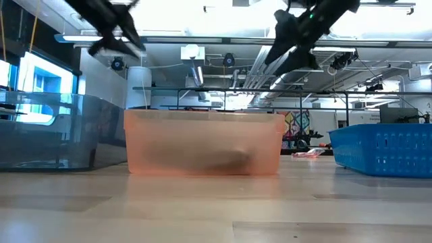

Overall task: Sort candy by brand, put in halloween buckets
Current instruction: Put the brown chocolate into the orange bin

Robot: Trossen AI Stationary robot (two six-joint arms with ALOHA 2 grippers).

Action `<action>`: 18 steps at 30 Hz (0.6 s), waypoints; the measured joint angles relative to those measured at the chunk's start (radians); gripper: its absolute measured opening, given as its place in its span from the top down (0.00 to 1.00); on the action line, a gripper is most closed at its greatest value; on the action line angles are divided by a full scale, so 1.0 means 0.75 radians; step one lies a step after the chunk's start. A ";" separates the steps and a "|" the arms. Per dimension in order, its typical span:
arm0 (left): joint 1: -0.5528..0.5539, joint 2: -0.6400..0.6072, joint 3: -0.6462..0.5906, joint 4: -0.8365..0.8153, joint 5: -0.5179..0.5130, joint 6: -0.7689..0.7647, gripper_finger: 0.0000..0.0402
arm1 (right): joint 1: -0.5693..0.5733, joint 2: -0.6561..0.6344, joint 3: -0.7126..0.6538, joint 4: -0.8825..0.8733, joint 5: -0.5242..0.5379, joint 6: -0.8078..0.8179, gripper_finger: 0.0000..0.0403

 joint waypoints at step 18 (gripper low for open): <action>0.660 0.974 0.221 -0.531 -0.070 0.103 0.52 | -0.161 0.058 -0.001 -0.015 -0.292 -0.263 0.41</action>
